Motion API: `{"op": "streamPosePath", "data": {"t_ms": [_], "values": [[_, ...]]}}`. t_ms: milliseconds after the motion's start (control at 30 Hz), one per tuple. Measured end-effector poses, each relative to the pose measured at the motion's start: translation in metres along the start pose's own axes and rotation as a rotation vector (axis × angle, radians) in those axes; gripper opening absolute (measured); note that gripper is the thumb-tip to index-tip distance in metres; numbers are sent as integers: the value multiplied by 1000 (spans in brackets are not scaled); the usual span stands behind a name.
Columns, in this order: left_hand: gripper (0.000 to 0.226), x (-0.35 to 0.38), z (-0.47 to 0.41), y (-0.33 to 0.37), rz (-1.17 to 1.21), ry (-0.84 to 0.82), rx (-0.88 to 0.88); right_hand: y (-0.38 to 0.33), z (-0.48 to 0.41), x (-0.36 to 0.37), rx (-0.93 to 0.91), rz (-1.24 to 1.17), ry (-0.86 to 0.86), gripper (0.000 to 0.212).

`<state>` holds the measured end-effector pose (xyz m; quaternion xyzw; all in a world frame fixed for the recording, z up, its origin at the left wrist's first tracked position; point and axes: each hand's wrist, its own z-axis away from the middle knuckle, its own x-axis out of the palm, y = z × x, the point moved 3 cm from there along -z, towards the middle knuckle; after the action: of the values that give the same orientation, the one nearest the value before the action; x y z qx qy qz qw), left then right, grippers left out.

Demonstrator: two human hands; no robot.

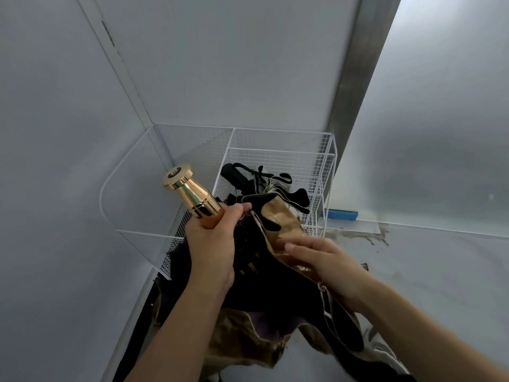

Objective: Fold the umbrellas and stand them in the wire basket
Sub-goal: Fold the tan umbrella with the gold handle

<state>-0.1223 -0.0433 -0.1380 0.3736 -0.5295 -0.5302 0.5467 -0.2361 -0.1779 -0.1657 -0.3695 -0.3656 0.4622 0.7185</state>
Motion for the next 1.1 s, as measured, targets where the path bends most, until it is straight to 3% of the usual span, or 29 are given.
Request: {"op": "streamPosePath", "data": {"t_ms": [133, 300, 400, 533, 667, 700, 767, 800, 833, 1000, 1100], "values": [[29, 4, 2, 0, 30, -110, -58, 4, -7, 7, -49, 154, -10, 24], [30, 4, 6, 3, -138, -189, 28, 12, -12, 0, -152, 212, 146, 42], [26, 6, 10, 3, -187, -251, 68, 5, -11, -1, -250, 276, 181, 11], [32, 2, 6, 2, -207, -286, 91, -1, -16, -28, -237, 254, 437, 6], [26, -1, 4, 1, -175, -321, 80, 6, -22, -32, -112, 408, 311, 71], [26, -1, 3, 1, -171, -334, 81, 9, -23, -28, -86, 439, 270, 65], [25, -2, 4, 2, -168, -349, 91, 12, -25, -27, -107, 514, 316, 26], [25, -3, 4, 3, -171, -335, 97, 11, -25, -27, -138, 541, 366, 11], [26, -4, 3, 3, -179, -297, 103, 11, -25, -29, -163, 553, 405, 8], [35, -17, -11, -5, -118, 103, 45, 2, -15, -29, -245, 466, 399, 12], [42, -23, -19, -4, -73, 247, 27, -8, -4, -32, -319, 459, 389, 15]]}}
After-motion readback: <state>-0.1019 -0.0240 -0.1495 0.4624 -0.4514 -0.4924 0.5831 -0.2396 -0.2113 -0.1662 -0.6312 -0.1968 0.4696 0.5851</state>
